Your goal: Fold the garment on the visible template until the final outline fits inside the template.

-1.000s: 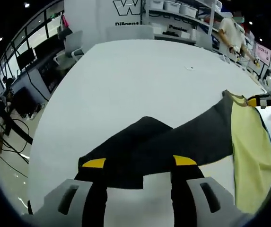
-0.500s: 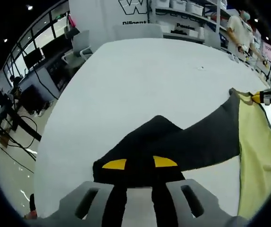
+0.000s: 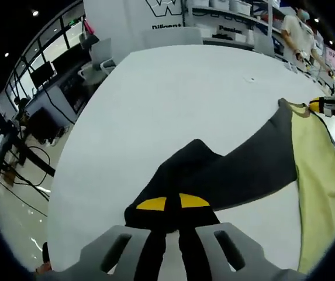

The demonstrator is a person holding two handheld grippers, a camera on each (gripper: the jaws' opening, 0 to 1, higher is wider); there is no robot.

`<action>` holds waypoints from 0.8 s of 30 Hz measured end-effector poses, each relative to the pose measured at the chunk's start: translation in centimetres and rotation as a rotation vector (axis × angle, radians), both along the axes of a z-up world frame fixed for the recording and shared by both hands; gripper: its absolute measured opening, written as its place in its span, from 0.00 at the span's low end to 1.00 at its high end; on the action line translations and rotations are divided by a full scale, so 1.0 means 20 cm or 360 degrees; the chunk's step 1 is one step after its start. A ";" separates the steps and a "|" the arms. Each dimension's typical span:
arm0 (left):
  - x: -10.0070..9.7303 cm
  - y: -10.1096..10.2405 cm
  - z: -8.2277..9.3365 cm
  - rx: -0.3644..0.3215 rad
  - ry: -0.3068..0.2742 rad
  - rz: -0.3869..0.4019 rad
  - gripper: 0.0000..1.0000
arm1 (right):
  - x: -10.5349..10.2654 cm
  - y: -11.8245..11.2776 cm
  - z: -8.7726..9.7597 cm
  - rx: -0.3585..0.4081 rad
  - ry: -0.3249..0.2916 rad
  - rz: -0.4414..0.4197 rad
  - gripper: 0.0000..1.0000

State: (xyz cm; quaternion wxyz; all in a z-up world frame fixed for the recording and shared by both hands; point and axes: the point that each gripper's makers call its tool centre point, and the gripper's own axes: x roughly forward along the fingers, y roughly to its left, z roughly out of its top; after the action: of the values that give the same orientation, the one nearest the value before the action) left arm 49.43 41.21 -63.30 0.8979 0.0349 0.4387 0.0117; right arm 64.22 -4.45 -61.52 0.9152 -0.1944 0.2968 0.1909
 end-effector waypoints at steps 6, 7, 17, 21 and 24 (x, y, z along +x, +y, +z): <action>0.00 0.00 0.00 -0.0003 -0.0010 0.0011 0.04 | -0.14 -0.08 0.06 0.0238 0.0082 -0.0188 0.24; 0.00 0.00 0.00 0.0005 -0.0011 0.0006 0.04 | -0.17 -0.11 0.07 0.0253 0.0083 -0.0224 0.24; -0.01 0.00 0.00 0.0004 -0.0005 0.0011 0.04 | -0.40 -0.22 -0.05 0.0232 0.0289 -0.0345 0.26; -0.01 0.00 0.00 0.0016 0.0000 -0.0002 0.04 | -0.47 -0.24 -0.07 0.0264 0.0348 -0.0379 0.27; -0.01 0.00 0.00 0.0022 0.0000 -0.0007 0.04 | -0.53 -0.24 -0.08 0.0255 0.0390 -0.0398 0.24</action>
State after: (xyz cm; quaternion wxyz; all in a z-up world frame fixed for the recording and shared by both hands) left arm 49.30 41.13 -63.22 0.8977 0.0421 0.4385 0.0129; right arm 53.61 -9.18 -63.12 0.9014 -0.0578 0.4117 0.1208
